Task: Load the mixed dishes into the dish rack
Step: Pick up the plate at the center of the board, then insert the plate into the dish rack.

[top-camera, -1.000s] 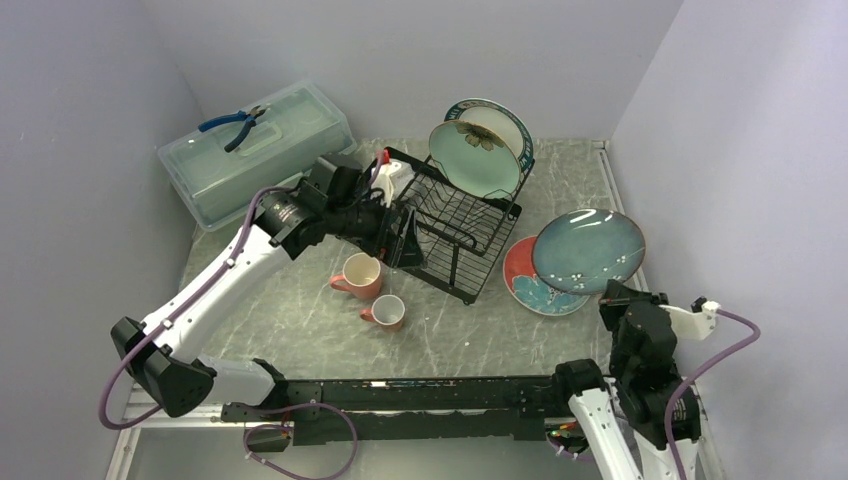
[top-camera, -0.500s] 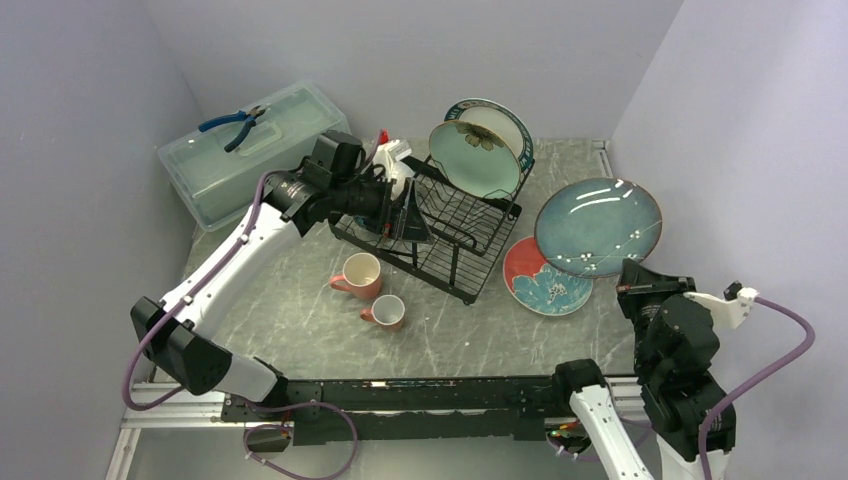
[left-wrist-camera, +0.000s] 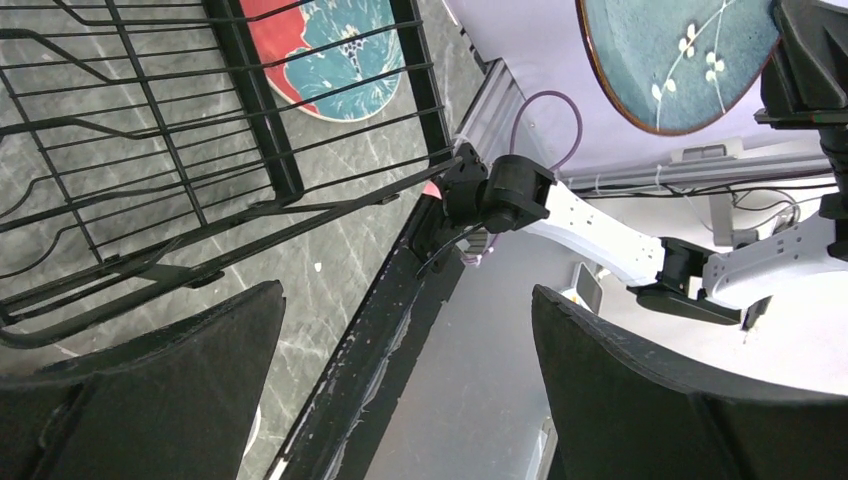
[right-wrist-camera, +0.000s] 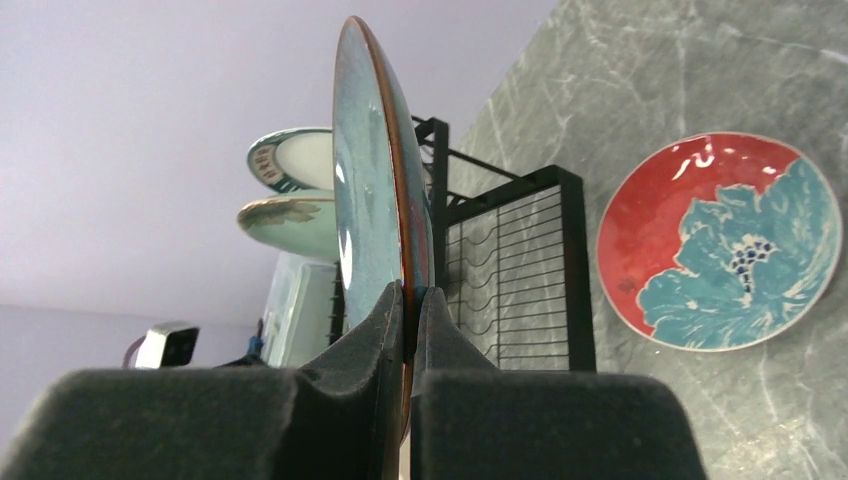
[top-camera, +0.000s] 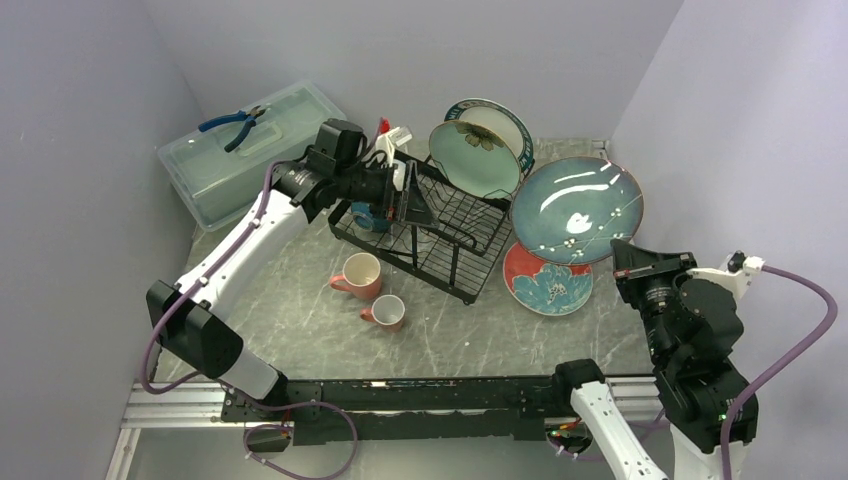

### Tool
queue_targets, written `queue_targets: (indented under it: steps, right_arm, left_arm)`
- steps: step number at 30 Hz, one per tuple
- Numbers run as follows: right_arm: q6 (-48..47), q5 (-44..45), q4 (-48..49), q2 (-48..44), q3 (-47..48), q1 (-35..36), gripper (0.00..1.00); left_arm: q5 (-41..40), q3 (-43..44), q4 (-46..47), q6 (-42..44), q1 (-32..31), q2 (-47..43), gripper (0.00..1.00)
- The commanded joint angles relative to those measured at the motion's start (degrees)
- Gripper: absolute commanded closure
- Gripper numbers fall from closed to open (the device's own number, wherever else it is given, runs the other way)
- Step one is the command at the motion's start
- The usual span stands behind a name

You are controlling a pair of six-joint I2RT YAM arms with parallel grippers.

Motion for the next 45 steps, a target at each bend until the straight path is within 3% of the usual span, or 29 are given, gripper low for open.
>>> queue_targets:
  steps: [1, 11, 18, 33, 37, 45]
  right_arm:
    - [3.87, -5.06, 12.27, 0.67, 6.61, 0.28, 1.00]
    - [4.29, -13.25, 12.30, 3.37, 9.87, 0.28, 1.00]
    - [6.56, -22.48, 17.51, 5.22, 6.99, 0.17, 1.00]
    - [7.36, -32.34, 26.29, 11.83, 5.58, 0.19, 1.00]
    - [6.86, -35.03, 27.84, 14.28, 5.87, 0.19, 1.00]
    - [5.39, -38.71, 30.30, 17.18, 4.64, 0.27, 1.00]
  left_arm:
    - [4.51, 2.75, 4.29, -2.09, 0.80, 0.94, 0.01]
    - [11.71, 1.94, 15.60, -10.21, 1.30, 1.26, 0.01]
    - [16.47, -0.55, 27.69, -19.56, 1.30, 1.26, 0.01]
    - [20.03, -4.27, 37.13, -25.70, 1.30, 1.97, 0.01]
    - [21.51, -5.37, 42.91, -30.61, 1.30, 2.10, 0.01]
    - [22.73, -6.91, 48.96, -37.33, 1.45, 2.43, 0.26]
